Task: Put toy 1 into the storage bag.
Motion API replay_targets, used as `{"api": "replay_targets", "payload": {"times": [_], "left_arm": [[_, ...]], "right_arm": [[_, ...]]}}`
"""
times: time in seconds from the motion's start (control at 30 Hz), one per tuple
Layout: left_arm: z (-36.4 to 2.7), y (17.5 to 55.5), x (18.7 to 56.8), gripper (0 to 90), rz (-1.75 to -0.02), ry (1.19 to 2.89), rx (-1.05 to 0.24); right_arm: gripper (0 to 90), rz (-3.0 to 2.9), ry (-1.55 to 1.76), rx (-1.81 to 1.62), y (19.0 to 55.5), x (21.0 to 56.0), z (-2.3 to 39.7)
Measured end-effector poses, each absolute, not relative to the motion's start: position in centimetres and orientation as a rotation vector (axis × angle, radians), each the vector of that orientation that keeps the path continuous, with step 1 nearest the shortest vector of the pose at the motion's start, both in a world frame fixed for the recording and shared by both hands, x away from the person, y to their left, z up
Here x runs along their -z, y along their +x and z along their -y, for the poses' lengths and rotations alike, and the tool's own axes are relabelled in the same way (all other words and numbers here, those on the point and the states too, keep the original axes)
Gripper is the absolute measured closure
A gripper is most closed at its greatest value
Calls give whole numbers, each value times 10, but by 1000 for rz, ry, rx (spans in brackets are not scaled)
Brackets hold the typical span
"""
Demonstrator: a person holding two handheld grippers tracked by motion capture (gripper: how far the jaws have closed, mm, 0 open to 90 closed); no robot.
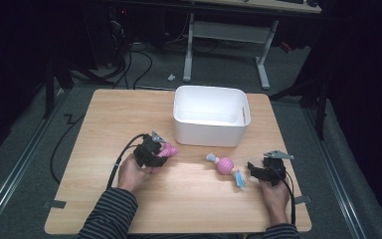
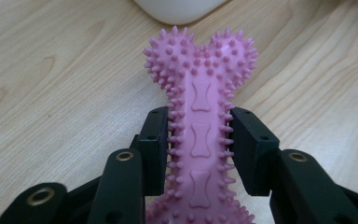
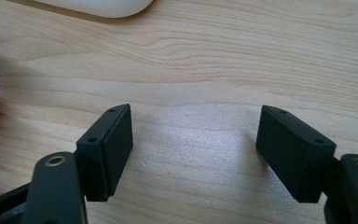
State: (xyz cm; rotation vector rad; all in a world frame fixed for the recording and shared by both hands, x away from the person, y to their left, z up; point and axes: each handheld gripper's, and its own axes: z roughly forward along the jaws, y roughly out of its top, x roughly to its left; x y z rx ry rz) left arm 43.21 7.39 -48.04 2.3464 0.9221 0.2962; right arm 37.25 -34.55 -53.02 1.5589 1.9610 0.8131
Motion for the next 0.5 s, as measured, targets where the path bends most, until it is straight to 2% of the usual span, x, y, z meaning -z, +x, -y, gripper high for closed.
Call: {"api": "replay_targets", "payload": {"times": [0.27,0.5], "left_arm": [[-82,424,463,592,-892,2311,-300],[-91,418,436,593,-865,2216,-240]], "right_arm": [[272,-1961,1559,-813,373,530,345],[272,-1961,1558,-813,373,530,345]]}}
